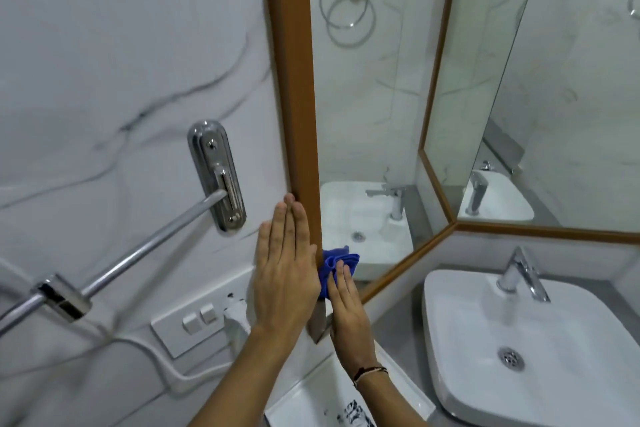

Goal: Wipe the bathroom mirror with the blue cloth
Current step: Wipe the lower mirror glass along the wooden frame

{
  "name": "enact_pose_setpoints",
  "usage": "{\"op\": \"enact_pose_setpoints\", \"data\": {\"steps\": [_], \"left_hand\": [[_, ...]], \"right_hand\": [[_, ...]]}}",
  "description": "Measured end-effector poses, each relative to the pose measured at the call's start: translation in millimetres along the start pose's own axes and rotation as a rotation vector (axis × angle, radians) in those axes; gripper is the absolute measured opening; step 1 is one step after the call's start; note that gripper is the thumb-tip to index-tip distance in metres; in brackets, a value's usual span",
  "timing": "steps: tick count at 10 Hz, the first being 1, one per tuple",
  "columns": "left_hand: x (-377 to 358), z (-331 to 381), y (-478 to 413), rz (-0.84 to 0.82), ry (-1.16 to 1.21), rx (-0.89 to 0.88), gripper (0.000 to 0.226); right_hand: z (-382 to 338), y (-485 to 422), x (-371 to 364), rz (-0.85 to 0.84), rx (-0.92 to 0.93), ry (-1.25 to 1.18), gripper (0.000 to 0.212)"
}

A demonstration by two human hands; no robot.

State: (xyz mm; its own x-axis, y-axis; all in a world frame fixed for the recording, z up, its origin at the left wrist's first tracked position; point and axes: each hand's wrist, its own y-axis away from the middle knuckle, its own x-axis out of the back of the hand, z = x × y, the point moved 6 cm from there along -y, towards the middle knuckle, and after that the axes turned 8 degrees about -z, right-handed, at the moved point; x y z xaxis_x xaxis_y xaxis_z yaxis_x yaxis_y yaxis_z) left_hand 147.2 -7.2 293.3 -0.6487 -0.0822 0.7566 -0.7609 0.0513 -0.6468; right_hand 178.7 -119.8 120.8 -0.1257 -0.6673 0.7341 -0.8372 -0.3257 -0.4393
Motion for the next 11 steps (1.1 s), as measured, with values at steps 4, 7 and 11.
{"op": "enact_pose_setpoints", "data": {"steps": [4, 7, 11], "left_hand": [[-102.5, 15.5, 115.7, -0.313, 0.085, 0.019, 0.077], [-154.1, 18.8, 214.7, -0.553, 0.105, 0.023, 0.08], [-222.0, 17.8, 284.2, -0.941, 0.077, -0.046, 0.094]], "right_hand": [[51.9, 76.6, -65.9, -0.467, -0.216, 0.127, 0.098], [71.1, 121.6, -92.2, -0.505, -0.39, 0.146, 0.098], [108.4, 170.7, -179.3, -0.814, -0.614, 0.177, 0.075]]}}
